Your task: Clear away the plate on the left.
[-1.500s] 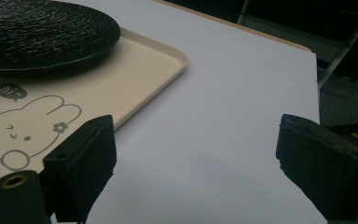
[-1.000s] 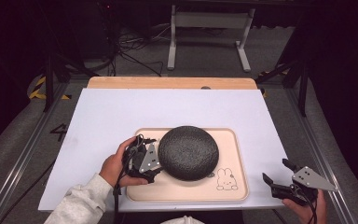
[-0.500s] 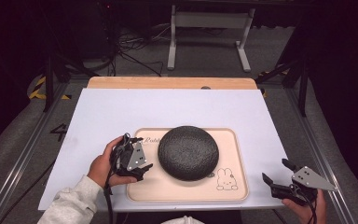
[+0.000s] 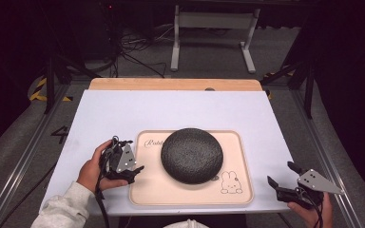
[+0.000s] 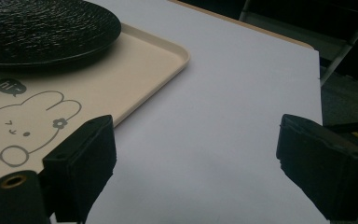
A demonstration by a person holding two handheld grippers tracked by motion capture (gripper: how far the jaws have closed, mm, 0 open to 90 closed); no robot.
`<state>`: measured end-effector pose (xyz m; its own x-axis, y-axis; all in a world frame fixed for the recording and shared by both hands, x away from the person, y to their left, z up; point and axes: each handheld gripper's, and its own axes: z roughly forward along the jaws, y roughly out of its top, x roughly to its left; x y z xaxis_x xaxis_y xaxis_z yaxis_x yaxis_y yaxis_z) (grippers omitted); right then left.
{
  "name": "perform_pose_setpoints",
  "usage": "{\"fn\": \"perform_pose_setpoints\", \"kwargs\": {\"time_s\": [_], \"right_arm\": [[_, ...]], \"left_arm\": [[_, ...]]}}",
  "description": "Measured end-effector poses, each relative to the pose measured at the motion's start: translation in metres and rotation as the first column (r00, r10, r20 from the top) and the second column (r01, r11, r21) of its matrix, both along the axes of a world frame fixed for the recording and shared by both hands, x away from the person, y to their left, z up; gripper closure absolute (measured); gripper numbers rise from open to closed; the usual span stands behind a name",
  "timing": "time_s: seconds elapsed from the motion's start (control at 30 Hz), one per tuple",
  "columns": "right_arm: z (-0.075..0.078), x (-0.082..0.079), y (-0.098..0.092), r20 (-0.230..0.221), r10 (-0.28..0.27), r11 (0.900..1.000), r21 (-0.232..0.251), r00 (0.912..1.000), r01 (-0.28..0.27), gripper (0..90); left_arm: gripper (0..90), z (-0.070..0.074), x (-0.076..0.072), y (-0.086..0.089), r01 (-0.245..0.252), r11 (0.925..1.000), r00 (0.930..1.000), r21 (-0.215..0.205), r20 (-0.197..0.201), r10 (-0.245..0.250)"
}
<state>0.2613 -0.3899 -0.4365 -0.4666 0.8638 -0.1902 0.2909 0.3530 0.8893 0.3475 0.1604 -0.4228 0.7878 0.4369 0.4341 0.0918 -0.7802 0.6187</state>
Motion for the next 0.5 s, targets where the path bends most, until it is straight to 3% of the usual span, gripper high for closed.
{"fn": "perform_pose_setpoints", "kwargs": {"time_s": [0.5], "right_arm": [[-0.001, 0.0, -0.001, -0.003, -0.004, 1.0, -0.004, 1.0, 0.004, 12.3]], "left_arm": [[12.0, -0.011, -0.005, 0.038, -0.061, 0.998, 0.9979, -0.016, -0.022, 0.06]]}}
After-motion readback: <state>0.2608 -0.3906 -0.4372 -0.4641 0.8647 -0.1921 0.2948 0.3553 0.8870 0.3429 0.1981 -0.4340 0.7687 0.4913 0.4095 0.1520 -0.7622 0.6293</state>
